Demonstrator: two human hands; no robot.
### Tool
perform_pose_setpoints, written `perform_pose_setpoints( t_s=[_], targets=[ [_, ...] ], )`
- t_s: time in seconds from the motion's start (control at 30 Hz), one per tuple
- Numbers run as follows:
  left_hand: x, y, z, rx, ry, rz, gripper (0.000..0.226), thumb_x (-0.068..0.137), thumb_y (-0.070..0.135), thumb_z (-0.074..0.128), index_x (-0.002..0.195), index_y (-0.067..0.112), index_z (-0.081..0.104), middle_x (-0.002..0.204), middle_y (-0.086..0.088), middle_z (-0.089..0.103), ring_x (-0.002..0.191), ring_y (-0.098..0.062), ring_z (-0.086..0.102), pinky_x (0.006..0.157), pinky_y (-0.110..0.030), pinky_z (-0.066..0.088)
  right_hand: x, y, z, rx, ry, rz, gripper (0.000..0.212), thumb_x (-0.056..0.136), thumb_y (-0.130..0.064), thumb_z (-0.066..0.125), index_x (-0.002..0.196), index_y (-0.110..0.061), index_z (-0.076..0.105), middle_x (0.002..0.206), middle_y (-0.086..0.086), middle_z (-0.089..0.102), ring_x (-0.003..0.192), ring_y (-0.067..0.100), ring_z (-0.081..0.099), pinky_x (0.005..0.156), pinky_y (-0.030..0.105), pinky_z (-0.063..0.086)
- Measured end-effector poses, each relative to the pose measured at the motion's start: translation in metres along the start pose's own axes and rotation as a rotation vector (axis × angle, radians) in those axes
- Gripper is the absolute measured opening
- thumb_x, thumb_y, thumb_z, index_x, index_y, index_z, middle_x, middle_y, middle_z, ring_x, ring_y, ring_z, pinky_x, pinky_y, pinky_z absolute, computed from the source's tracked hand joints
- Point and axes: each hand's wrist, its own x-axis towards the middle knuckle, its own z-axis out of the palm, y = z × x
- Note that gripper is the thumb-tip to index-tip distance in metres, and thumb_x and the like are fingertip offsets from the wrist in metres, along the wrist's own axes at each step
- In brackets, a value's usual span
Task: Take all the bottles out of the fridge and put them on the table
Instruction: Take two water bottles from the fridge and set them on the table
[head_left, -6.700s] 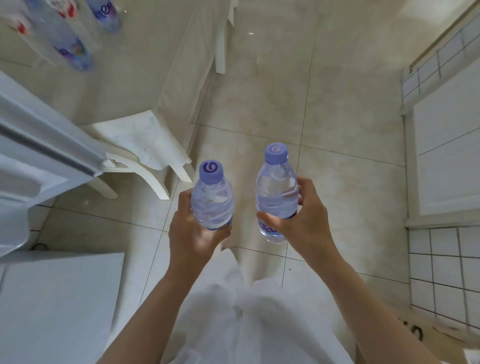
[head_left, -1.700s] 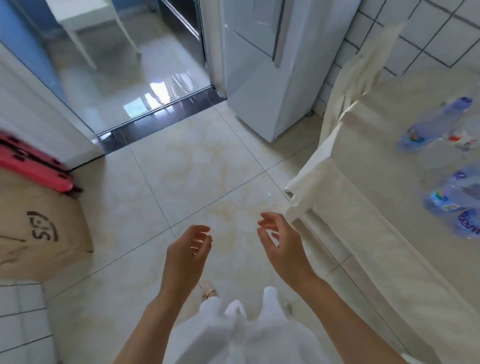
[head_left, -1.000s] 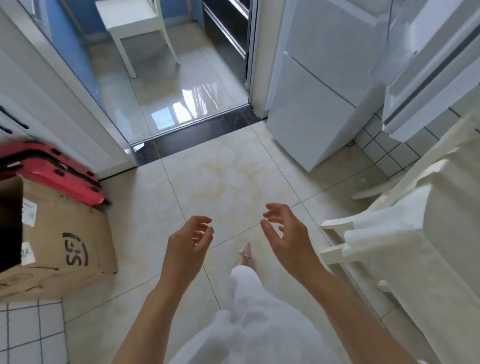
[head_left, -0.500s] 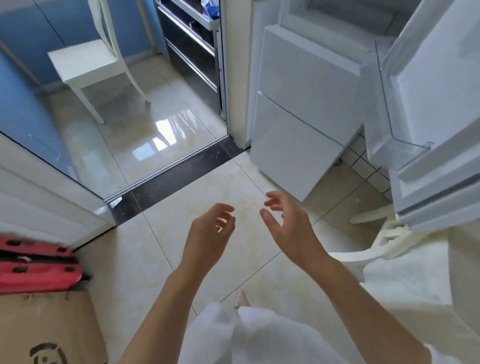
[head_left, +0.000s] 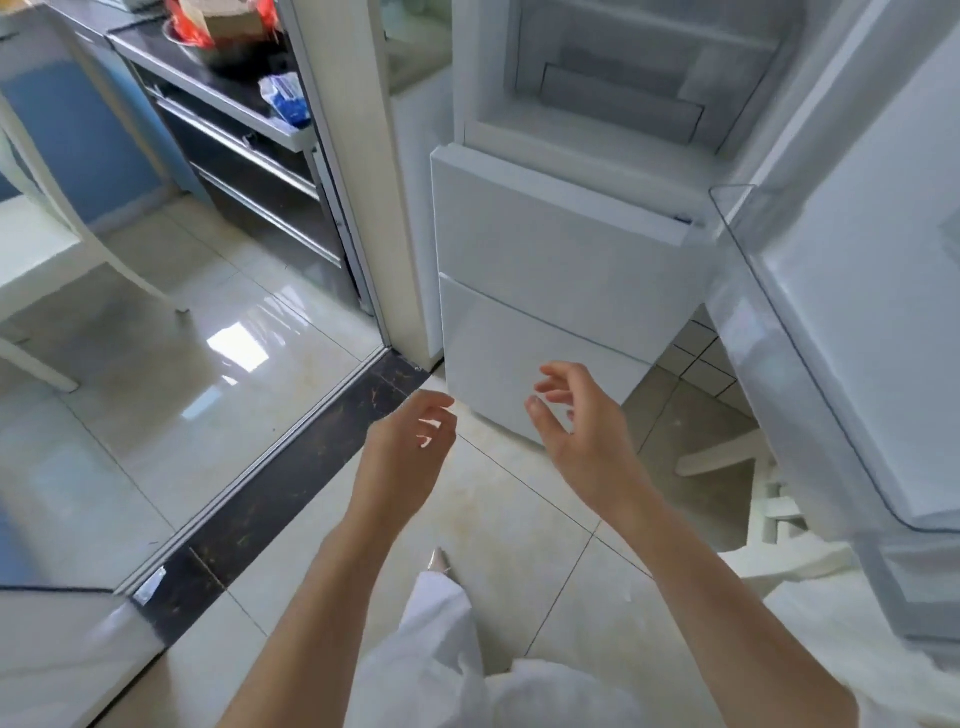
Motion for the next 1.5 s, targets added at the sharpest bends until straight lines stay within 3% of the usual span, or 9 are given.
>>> perform_pose_setpoints(
  t_s=[0.13, 0.33, 0.7, 0.87, 0.97, 1.13, 1.23, 1.3, 1.5],
  targets=[
    [0.081, 0.013, -0.019, 0.001, -0.081, 0.079, 0.016, 0.089, 0.015, 0.06, 0.1, 0.025, 0.066, 0.085, 0.015, 0.07, 0.085, -0.008, 0.067, 0.079, -0.028, 0.054, 0.063, -0.023, 0.001, -0.005, 0.099, 0.012, 0.033, 0.093, -0.03, 0.056, 0.125, -0.022, 0.049, 0.113, -0.008, 0.061, 0.108, 0.008, 0.056, 0.093, 0.025, 0.043],
    [0.194, 0.053, -0.03, 0.012, -0.148, 0.24, 0.016, 0.091, 0.016, 0.06, 0.104, 0.022, 0.065, 0.092, 0.013, 0.07, 0.086, -0.009, 0.067, 0.085, -0.037, 0.056, 0.15, -0.049, -0.012, -0.005, 0.247, 0.01, 0.033, 0.094, -0.029, 0.056, 0.125, -0.019, 0.05, 0.113, -0.005, 0.06, 0.108, 0.011, 0.056, 0.091, 0.024, 0.044],
    [0.351, 0.143, 0.007, -0.086, -0.107, 0.416, 0.014, 0.091, 0.012, 0.058, 0.102, 0.018, 0.064, 0.092, 0.013, 0.068, 0.084, -0.009, 0.066, 0.084, -0.034, 0.055, 0.309, -0.073, -0.073, 0.02, 0.583, 0.011, 0.035, 0.093, -0.028, 0.057, 0.124, -0.013, 0.05, 0.11, 0.004, 0.064, 0.102, 0.018, 0.06, 0.088, 0.025, 0.044],
    [0.426, 0.2, 0.034, -0.137, -0.002, 0.477, 0.016, 0.089, 0.01, 0.058, 0.102, 0.015, 0.066, 0.089, 0.009, 0.069, 0.081, -0.011, 0.066, 0.078, -0.021, 0.053, 0.405, -0.077, -0.12, -0.01, 0.757, -0.011, 0.036, 0.091, -0.029, 0.059, 0.12, -0.008, 0.052, 0.103, 0.005, 0.063, 0.099, 0.028, 0.062, 0.09, 0.04, 0.047],
    [0.464, 0.235, 0.049, -0.15, 0.043, 0.492, 0.017, 0.086, 0.008, 0.057, 0.1, 0.015, 0.066, 0.086, 0.007, 0.069, 0.079, -0.013, 0.067, 0.075, -0.017, 0.051, 0.45, -0.082, -0.149, -0.048, 0.827, 0.0, 0.037, 0.091, -0.028, 0.06, 0.119, -0.005, 0.054, 0.106, 0.009, 0.066, 0.099, 0.027, 0.062, 0.08, 0.023, 0.04],
    [0.523, 0.277, 0.075, -0.218, 0.059, 0.475, 0.022, 0.087, 0.011, 0.058, 0.107, 0.012, 0.064, 0.096, 0.002, 0.069, 0.087, -0.017, 0.066, 0.086, -0.031, 0.054, 0.515, -0.08, -0.182, 0.049, 0.844, 0.019, 0.035, 0.091, -0.024, 0.058, 0.12, -0.006, 0.05, 0.105, 0.008, 0.063, 0.096, 0.026, 0.062, 0.081, 0.03, 0.046],
    [0.553, 0.3, 0.086, -0.262, 0.069, 0.453, 0.024, 0.086, 0.012, 0.059, 0.11, 0.014, 0.063, 0.103, -0.001, 0.069, 0.089, -0.017, 0.064, 0.089, -0.037, 0.053, 0.543, -0.081, -0.196, 0.07, 0.865, 0.005, 0.032, 0.092, -0.022, 0.058, 0.119, -0.007, 0.05, 0.102, 0.003, 0.059, 0.09, 0.015, 0.055, 0.066, 0.009, 0.032],
    [0.569, 0.314, 0.091, -0.271, 0.091, 0.45, 0.026, 0.087, 0.014, 0.06, 0.113, 0.014, 0.062, 0.108, 0.0, 0.067, 0.092, -0.015, 0.063, 0.089, -0.034, 0.052, 0.559, -0.083, -0.206, 0.058, 0.869, -0.012, 0.031, 0.092, -0.022, 0.059, 0.118, -0.006, 0.051, 0.102, 0.002, 0.058, 0.088, 0.011, 0.05, 0.062, 0.004, 0.032],
    [0.63, 0.346, 0.11, -0.277, 0.104, 0.475, 0.037, 0.086, 0.015, 0.066, 0.122, 0.013, 0.057, 0.121, -0.003, 0.062, 0.107, -0.017, 0.058, 0.093, -0.029, 0.048, 0.613, -0.076, -0.233, 0.024, 0.902, -0.002, 0.033, 0.09, -0.023, 0.061, 0.115, -0.003, 0.051, 0.108, 0.011, 0.06, 0.088, 0.017, 0.053, 0.067, 0.016, 0.033]
  ],
)
